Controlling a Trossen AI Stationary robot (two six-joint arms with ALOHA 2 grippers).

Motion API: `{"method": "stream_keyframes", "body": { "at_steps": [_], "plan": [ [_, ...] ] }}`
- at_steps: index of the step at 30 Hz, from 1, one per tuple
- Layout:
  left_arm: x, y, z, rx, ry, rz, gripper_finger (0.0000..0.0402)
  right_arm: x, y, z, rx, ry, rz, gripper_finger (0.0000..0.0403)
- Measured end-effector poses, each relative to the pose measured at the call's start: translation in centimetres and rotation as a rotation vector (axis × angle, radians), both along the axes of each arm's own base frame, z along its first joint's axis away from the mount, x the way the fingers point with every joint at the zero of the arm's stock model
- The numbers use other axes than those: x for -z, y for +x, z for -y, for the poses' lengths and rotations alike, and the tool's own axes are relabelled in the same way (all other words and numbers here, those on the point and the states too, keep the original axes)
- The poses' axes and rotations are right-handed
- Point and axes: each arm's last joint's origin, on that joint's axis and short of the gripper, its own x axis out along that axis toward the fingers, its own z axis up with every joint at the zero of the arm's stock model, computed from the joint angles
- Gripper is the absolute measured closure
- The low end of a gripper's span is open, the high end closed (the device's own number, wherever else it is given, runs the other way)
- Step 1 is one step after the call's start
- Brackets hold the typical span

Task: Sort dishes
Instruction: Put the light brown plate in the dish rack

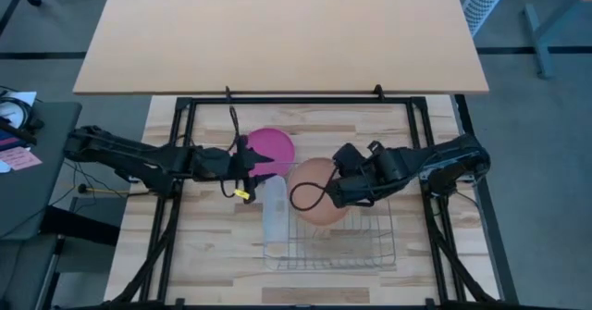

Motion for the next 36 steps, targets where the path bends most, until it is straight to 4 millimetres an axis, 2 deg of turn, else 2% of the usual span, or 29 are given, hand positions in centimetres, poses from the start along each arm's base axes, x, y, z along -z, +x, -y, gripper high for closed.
{"method": "stream_keyframes", "body": {
  "at_steps": [4,9,14,19,23,27,36],
  "plan": [
    [0.0,0.0,0.6,0.099,-0.009,-0.003,0.0215,0.8,-0.1,-0.4,0.036,0.047,-0.017,0.0403],
    [0.7,0.3,2.9,0.291,0.044,-0.042,0.0215,0.5,-0.2,-0.7,0.021,0.059,-0.014,0.0403],
    [0.6,0.5,6.1,0.408,0.258,0.020,0.0213,0.3,-0.1,-0.2,-0.019,0.097,-0.049,0.0403],
    [0.9,0.7,8.7,0.400,0.520,0.042,0.0196,0.4,0.3,1.3,-0.049,0.144,-0.097,0.0403],
    [0.5,2.3,9.2,0.419,0.620,-0.015,0.0173,0.5,0.7,2.5,-0.074,0.200,-0.121,0.0403],
    [0.6,4.6,9.6,0.455,0.763,-0.122,0.0168,0.5,1.0,3.7,-0.108,0.267,-0.141,0.0403],
    [-0.4,7.5,10.1,0.472,0.800,-0.258,0.0167,0.1,0.8,6.0,-0.168,0.278,-0.169,0.0403]
  ]
}}
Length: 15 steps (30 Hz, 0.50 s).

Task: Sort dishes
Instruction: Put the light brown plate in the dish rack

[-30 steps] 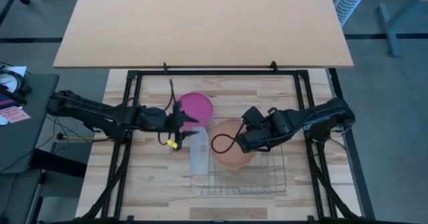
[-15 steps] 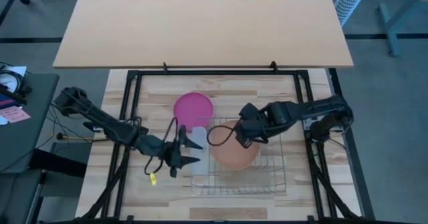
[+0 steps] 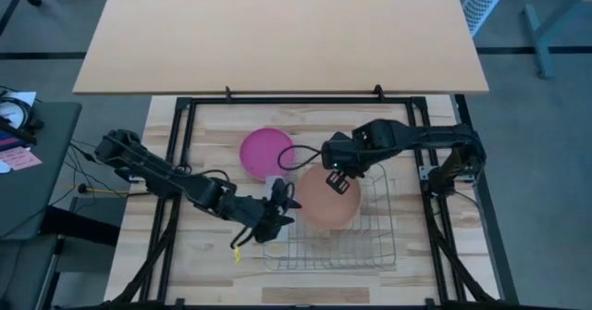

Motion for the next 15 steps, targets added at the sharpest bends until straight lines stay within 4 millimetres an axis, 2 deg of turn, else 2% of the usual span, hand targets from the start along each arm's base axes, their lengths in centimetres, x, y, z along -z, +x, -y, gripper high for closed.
{"method": "stream_keyframes", "body": {
  "at_steps": [9,15],
  "plan": [
    [-0.3,1.3,-1.5,-0.056,0.007,-0.005,0.0212,-2.7,-0.3,1.3,-0.100,-0.024,0.073,0.0403],
    [-0.4,1.6,-2.4,-0.071,0.033,0.006,0.0267,-3.3,-0.3,1.9,-0.156,-0.030,0.091,0.0403]
  ]
}}
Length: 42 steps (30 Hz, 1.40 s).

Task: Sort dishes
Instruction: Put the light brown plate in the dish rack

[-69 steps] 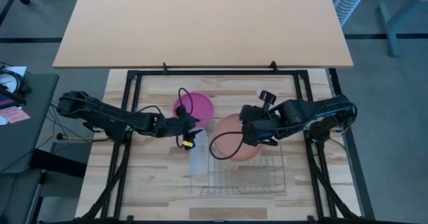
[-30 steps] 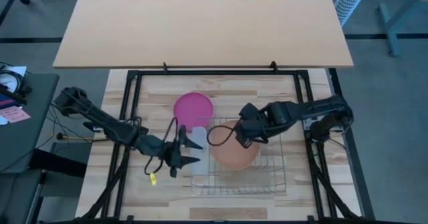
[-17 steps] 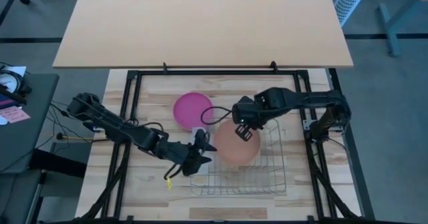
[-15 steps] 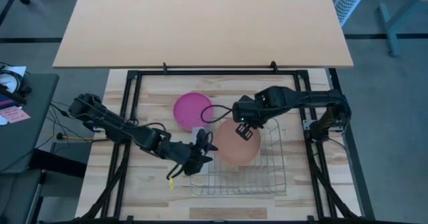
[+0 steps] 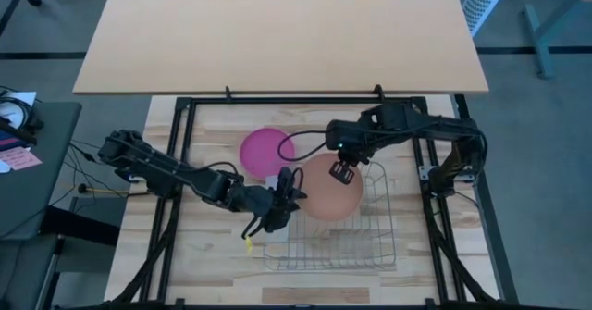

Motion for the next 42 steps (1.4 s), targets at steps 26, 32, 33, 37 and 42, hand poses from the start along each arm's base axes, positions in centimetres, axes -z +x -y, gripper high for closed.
{"method": "stream_keyframes", "body": {
  "at_steps": [26,32,33,37,42],
  "plan": [
    [-0.1,0.0,0.3,-0.017,-0.049,0.021,0.0396,-0.1,0.2,0.7,-0.298,-0.182,-0.041,0.0262],
    [-0.4,0.1,0.3,-0.085,-0.214,0.073,0.0396,-1.5,0.2,1.2,-0.231,-0.474,-0.032,0.0171],
    [-0.5,0.1,0.4,-0.095,-0.248,0.090,0.0396,-2.1,0.1,1.0,-0.230,-0.536,-0.023,0.0163],
    [-1.0,0.3,0.5,-0.142,-0.389,0.159,0.0396,-5.0,-0.2,-0.3,-0.334,-0.685,0.068,0.0154],
    [-1.4,0.4,0.4,-0.253,-0.527,0.253,0.0396,-7.5,-1.2,-2.9,-0.555,-0.734,0.158,0.0160]
  ]
}}
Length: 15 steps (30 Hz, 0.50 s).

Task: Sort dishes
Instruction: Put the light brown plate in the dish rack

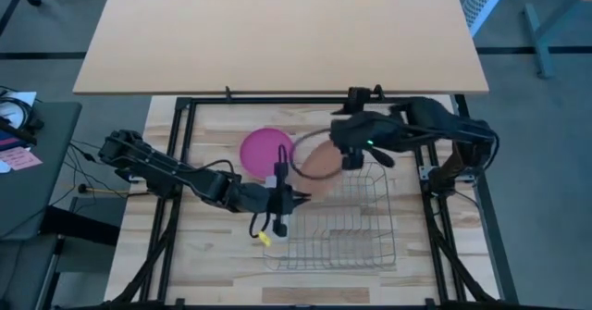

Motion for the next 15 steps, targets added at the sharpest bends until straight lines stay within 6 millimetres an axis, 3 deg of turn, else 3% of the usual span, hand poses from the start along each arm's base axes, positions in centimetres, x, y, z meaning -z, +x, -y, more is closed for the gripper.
{"method": "stream_keyframes", "body": {
  "at_steps": [7,15],
  "plan": [
    [-0.5,-0.3,0.8,-0.144,-0.188,0.111,0.0396,0.1,-1.3,-3.3,-0.265,0.027,-0.124,0.0150],
    [-1.3,-0.8,2.2,-0.185,-0.394,0.244,0.0396,0.4,-1.9,-4.8,-0.370,0.030,-0.177,0.0147]
  ]
}}
